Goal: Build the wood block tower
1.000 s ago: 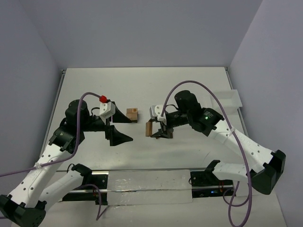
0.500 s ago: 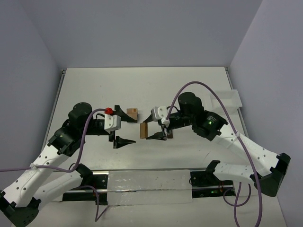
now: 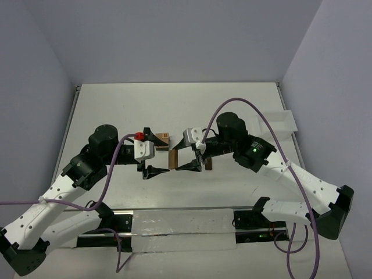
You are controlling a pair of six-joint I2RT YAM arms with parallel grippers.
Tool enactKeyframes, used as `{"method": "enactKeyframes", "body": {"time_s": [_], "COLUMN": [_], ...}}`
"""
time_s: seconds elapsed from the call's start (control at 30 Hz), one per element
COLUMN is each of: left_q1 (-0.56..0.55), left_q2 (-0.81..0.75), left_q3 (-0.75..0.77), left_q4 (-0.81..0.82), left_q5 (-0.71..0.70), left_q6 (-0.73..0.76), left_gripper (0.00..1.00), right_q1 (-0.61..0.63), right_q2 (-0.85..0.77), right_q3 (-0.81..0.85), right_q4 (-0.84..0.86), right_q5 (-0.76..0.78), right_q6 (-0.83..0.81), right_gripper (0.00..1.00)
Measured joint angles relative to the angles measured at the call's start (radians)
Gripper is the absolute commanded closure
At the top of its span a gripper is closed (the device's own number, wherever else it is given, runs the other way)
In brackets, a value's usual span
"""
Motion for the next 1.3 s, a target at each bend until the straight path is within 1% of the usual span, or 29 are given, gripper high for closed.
{"method": "enactKeyframes", "body": {"time_s": [0.17, 0.3, 0.37, 0.43, 0.73, 0.8, 0.87, 0.93, 0.97, 1.1, 1.13, 1.17, 1.2, 1.23, 1.3], "left_q1": [-0.009, -0.013, -0.014, -0.018, -0.022, -0.022, -0.022, -0.022, -0.022, -0.025, -0.026, -0.026, -0.026, -0.026, -0.026], "left_q2": [0.005, 0.005, 0.005, 0.008, 0.02, 0.02, 0.021, 0.023, 0.023, 0.024, 0.024, 0.024, 0.024, 0.024, 0.025], "left_q3": [0.021, 0.028, 0.028, 0.028, 0.029, 0.029, 0.029, 0.029, 0.029, 0.029, 0.029, 0.029, 0.029, 0.029, 0.029], "left_q4": [-0.012, -0.023, -0.028, -0.03, -0.033, -0.032, -0.032, -0.028, -0.029, -0.029, -0.029, -0.029, -0.031, -0.034, -0.041], "left_q5": [0.023, 0.04, 0.047, 0.05, 0.048, 0.047, 0.044, 0.037, 0.037, 0.027, 0.024, 0.022, 0.019, 0.016, 0.007], "left_q6": [0.004, 0.008, 0.008, 0.007, 0.004, 0.001, -0.002, -0.006, -0.008, -0.019, -0.022, -0.025, -0.028, -0.031, -0.036], "left_gripper": [0.07, 0.11, 0.15, 0.17, 0.23, 0.26, 0.31, 0.36, 0.38, 0.6, 0.64, 0.72, 0.77, 0.82, 0.93], "right_q1": [0.002, 0.002, 0.002, 0.002, 0.005, 0.006, 0.007, 0.011, 0.012, 0.015, 0.015, 0.015, 0.015, 0.015, 0.015], "right_q2": [0.008, 0.008, 0.008, 0.008, 0.008, 0.008, 0.008, 0.008, 0.008, 0.008, 0.008, 0.008, 0.008, 0.008, 0.008], "right_q3": [0.0, 0.0, 0.0, 0.0, -0.004, -0.005, -0.005, -0.006, -0.006, -0.006, -0.007, -0.008, -0.01, -0.013, -0.019], "right_q4": [0.005, 0.006, 0.006, 0.009, 0.012, 0.012, 0.012, 0.012, 0.012, 0.012, 0.012, 0.012, 0.013, 0.014, 0.016], "right_q5": [0.005, 0.008, 0.01, 0.014, 0.017, 0.018, 0.018, 0.021, 0.025, 0.03, 0.032, 0.034, 0.035, 0.037, 0.043], "right_q6": [-0.001, -0.001, -0.001, 0.0, 0.011, 0.011, 0.012, 0.014, 0.015, 0.016, 0.017, 0.019, 0.021, 0.022, 0.024], "right_gripper": [0.98, 0.98, 0.98, 0.98, 0.97, 0.97, 0.95, 0.89, 0.89, 0.5, 0.44, 0.42, 0.37, 0.36, 0.29]}}
